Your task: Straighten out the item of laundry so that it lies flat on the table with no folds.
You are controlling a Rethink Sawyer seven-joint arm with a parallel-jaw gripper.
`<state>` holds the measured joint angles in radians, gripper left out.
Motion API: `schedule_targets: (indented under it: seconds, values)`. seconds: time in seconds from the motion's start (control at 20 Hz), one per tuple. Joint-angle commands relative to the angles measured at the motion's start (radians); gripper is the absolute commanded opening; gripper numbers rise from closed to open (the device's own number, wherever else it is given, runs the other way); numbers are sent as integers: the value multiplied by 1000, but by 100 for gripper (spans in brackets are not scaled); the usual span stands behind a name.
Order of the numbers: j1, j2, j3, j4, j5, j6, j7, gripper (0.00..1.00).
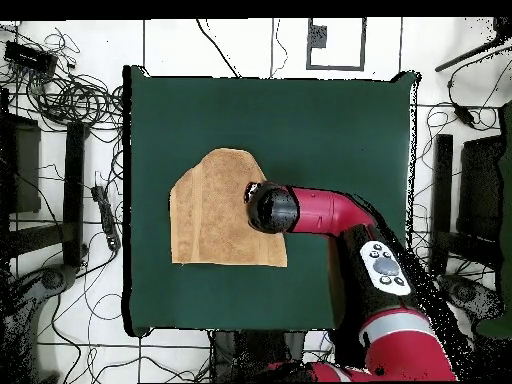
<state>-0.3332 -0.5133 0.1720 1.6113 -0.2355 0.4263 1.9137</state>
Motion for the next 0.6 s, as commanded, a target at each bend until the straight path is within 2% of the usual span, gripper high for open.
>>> schedule_targets:
  seconds: [0.05, 0.3, 0.6]
  values:
    - [39, 85, -2, -39, 39, 34, 134, 100]
    - [43, 97, -27, -65, 61, 43, 168, 100]
    - [8, 105, -7, -76, 58, 14, 135, 100]
